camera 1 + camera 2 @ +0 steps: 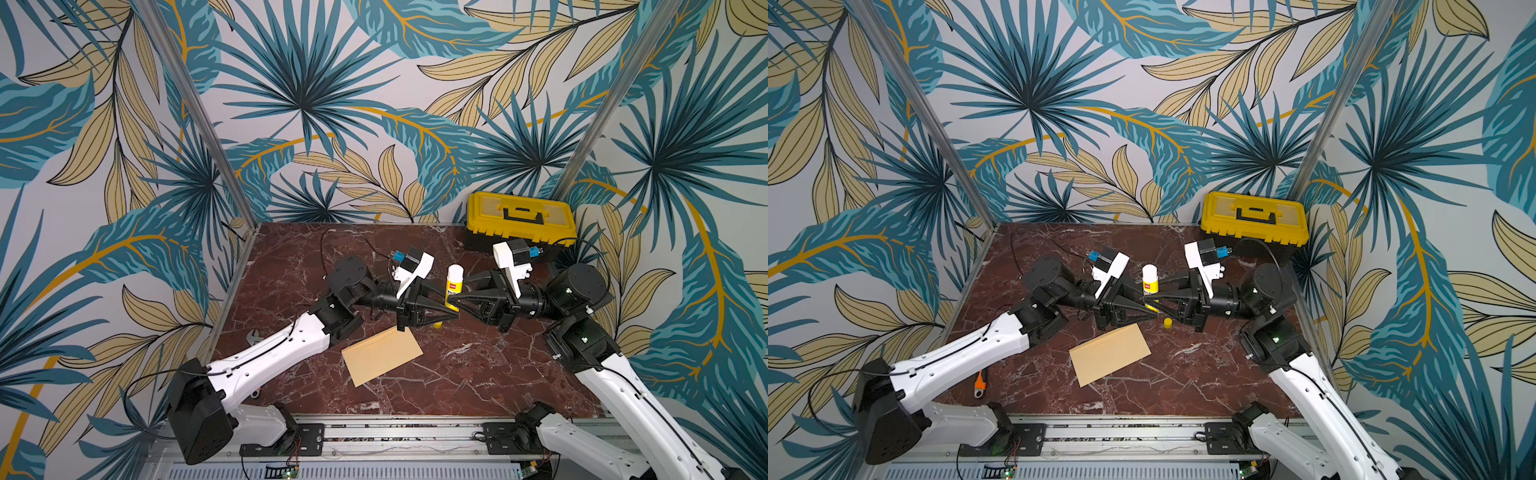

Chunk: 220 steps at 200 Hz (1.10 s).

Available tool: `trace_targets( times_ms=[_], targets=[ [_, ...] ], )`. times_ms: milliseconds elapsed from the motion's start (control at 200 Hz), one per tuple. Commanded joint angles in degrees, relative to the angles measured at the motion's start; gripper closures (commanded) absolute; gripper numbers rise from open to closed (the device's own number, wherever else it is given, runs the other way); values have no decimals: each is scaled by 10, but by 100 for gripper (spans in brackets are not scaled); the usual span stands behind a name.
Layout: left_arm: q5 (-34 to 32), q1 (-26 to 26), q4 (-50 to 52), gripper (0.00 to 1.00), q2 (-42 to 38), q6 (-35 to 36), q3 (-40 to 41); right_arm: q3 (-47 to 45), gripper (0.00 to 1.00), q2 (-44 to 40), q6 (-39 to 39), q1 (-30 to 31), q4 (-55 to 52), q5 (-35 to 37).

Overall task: Seal the envelope with a glue stick
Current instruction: Unscrew the glue stick.

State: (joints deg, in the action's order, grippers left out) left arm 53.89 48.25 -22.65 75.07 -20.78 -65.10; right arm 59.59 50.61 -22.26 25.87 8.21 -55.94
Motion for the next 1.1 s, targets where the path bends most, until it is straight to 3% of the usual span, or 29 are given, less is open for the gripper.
trace_targets(
  times_ms=[0, 195, 401, 911, 981, 1097],
  targets=[
    [-188, 29, 158, 92, -15, 134, -41, -14, 100, 0, 19, 8, -38, 60],
    [-346, 64, 185, 93, -29, 159, -41, -33, 100, -2, 30, 23, -28, 146],
    [-467, 83, 190, 95, -47, 162, -44, -40, 100, -2, 53, 44, -39, 223],
    [-651, 110, 173, 96, -82, 149, -25, -76, 100, 0, 71, 126, 0, 459],
    [-659, 115, 181, 87, -79, 154, -33, -77, 100, 2, 72, 133, 6, 483],
    [-591, 114, 183, 66, -79, 187, -37, -70, 100, 8, 73, 133, 13, 477]
  ],
)
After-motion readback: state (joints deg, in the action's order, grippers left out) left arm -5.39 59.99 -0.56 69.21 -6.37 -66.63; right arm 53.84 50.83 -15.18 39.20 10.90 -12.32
